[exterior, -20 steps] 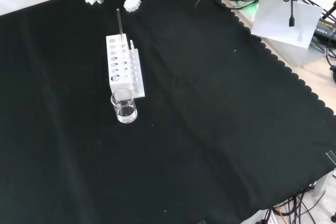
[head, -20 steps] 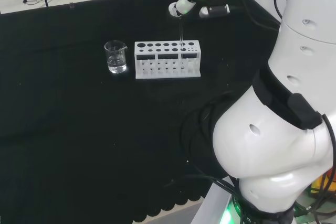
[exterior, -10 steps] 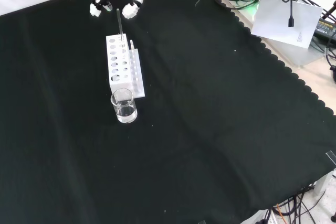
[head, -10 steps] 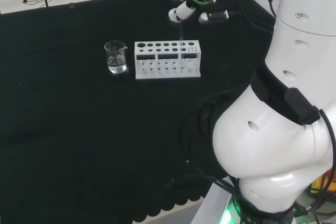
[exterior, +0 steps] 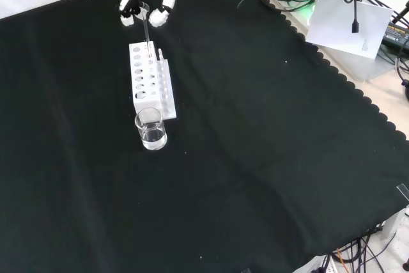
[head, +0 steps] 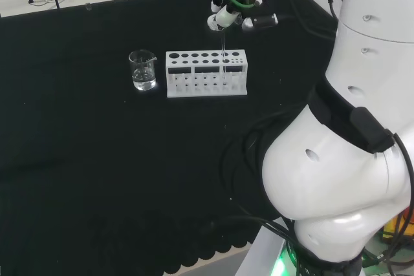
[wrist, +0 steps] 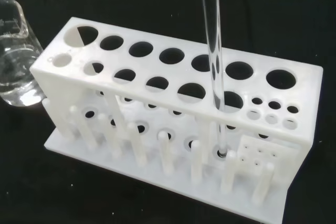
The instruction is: Take the glass rod from the white test tube rack.
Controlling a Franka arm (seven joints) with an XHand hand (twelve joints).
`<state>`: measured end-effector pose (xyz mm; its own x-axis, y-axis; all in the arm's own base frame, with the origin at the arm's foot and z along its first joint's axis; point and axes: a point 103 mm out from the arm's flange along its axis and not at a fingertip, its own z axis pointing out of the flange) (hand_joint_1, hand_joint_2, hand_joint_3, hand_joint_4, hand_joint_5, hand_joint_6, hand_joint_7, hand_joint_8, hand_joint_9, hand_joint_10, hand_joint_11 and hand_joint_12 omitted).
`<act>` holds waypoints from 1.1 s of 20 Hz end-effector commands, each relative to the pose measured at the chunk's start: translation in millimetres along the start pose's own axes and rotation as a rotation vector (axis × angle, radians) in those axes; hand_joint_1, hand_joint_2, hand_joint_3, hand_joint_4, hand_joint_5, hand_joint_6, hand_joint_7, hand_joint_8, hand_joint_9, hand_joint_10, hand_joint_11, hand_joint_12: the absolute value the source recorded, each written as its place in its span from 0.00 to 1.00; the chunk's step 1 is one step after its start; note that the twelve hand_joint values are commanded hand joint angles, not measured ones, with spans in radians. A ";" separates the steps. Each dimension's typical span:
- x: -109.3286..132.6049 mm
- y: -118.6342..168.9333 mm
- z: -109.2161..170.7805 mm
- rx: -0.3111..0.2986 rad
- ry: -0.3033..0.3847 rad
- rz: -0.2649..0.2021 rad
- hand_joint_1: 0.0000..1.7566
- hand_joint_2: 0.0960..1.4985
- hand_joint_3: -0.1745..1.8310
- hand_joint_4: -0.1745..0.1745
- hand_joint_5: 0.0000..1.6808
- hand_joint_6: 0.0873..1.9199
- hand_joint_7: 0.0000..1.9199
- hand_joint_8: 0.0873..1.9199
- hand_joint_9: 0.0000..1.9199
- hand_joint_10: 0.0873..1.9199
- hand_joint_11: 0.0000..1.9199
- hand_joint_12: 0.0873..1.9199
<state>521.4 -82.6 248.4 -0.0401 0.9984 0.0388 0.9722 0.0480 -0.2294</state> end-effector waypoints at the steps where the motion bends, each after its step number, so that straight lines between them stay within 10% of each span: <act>1: 4.0 3.1 4.2 0.017 -0.025 -0.008 0.51 0.50 0.39 0.00 0.39 0.42 0.62 0.49 0.71 0.47 0.57 0.60; 7: 6.1 8.5 2.9 0.042 -0.069 -0.002 0.60 0.47 0.43 0.00 0.45 0.44 0.66 0.50 0.75 0.46 0.66 0.56; 13: 4.7 10.1 -0.5 -0.010 -0.097 -0.006 0.65 0.68 0.17 0.00 0.56 0.54 0.69 0.54 0.80 0.49 0.82 0.51; 17: 3.8 5.5 -7.8 -0.065 -0.123 0.000 0.67 0.62 0.24 0.00 0.59 0.52 0.72 0.59 0.83 0.52 0.90 0.45; 22: 10.8 -15.3 -52.2 -0.145 -0.116 -0.014 0.72 0.70 0.14 0.00 0.57 0.38 0.54 0.64 0.80 0.52 0.83 0.42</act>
<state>527.0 -77.6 267.9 -0.0654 0.9952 -0.0728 0.9866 0.0535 -0.1538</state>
